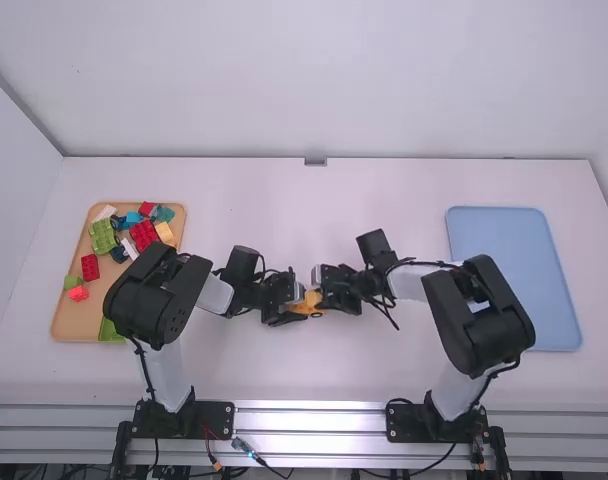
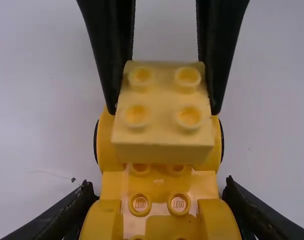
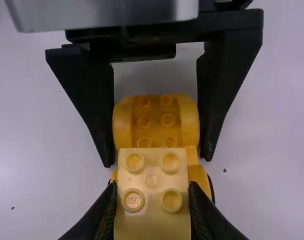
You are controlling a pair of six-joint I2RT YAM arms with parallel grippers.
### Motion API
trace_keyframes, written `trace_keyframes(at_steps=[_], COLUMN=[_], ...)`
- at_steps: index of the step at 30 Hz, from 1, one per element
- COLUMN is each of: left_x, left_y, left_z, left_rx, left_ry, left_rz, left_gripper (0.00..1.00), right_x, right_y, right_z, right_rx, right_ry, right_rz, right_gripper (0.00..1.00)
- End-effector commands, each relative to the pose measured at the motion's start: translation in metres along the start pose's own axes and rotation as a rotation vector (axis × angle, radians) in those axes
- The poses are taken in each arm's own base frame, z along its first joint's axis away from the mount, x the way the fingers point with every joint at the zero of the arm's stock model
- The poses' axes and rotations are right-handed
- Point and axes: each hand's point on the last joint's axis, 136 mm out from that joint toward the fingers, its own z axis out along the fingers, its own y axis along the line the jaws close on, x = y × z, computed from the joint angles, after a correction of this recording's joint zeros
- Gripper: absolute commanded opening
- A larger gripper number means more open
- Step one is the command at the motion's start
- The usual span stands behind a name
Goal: Assemble lego blocks to make yellow taxi
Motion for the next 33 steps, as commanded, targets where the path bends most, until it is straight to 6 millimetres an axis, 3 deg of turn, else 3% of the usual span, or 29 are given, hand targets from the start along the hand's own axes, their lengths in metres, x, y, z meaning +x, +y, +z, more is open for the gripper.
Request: trace_keyframes(at_steps=[1, 33], left_x=[-0.0007, 0.0014], left_y=[0.0023, 0.0026], left_z=[0.0017, 0.0004], left_rx=[0.005, 0.004], left_ry=[-0.005, 0.0], left_rz=[0.002, -0.008], left_gripper=[0.67, 0.68], right_x=[0.0013, 0.0068], right_y=[0.0031, 0.0011], right_z=[0.0003, 0.0032], right_rx=[-0.008, 0.011], right_ry=[-0.004, 0.041], right_rz=[0.012, 0.04], right_gripper=[0.0, 0.0])
